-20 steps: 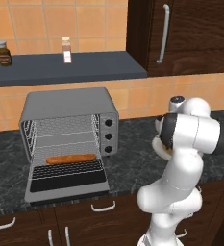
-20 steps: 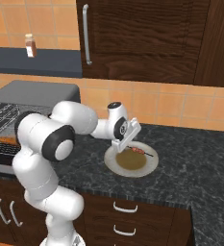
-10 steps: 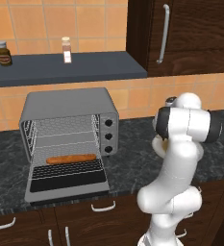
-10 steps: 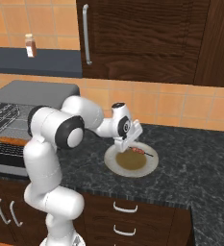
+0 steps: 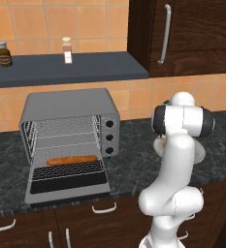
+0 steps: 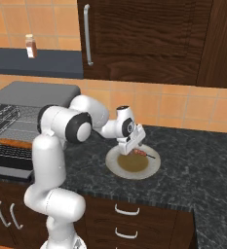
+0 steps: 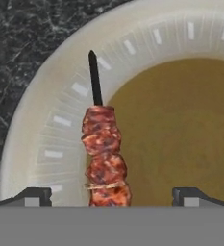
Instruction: Pick up the kebab skewer and baguette bread, and place them inside the toaster oven. Close the toaster oven door and start by setting the timer.
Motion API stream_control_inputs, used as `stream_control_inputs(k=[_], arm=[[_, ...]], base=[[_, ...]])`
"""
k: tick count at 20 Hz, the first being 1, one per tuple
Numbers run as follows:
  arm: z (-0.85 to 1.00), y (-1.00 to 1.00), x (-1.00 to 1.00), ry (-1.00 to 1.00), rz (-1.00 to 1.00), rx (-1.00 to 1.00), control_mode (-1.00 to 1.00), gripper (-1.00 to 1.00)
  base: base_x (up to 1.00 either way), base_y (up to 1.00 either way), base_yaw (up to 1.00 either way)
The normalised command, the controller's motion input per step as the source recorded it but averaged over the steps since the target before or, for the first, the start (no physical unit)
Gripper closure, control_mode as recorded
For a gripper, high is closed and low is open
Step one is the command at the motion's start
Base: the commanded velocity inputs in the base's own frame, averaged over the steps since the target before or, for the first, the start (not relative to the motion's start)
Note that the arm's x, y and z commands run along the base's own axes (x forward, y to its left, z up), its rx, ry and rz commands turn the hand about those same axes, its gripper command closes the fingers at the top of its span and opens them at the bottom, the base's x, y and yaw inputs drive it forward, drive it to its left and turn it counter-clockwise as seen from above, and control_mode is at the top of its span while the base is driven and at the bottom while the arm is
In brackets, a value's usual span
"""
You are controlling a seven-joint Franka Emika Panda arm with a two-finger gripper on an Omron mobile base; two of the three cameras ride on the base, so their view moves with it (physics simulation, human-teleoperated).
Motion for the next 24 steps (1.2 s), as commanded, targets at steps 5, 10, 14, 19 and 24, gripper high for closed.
stream_control_inputs(k=[5,10,14,19,24], arm=[[-0.25,-0.13,0.05,0.05,0.0,0.0,-1.0,-1.0],[-0.21,-0.16,0.0,0.03,0.0,0.01,-1.0,-1.0],[-0.18,-0.09,0.0,0.02,0.0,0.02,-1.0,1.0],[-0.01,-0.06,-0.27,-0.01,0.0,0.07,-1.0,1.0],[0.42,0.0,-0.87,-0.07,0.0,0.05,-1.0,1.0]], base=[[0.0,0.0,0.0],[0.0,0.0,0.0],[0.0,0.0,0.0],[0.0,0.0,0.0],[0.0,0.0,0.0]])
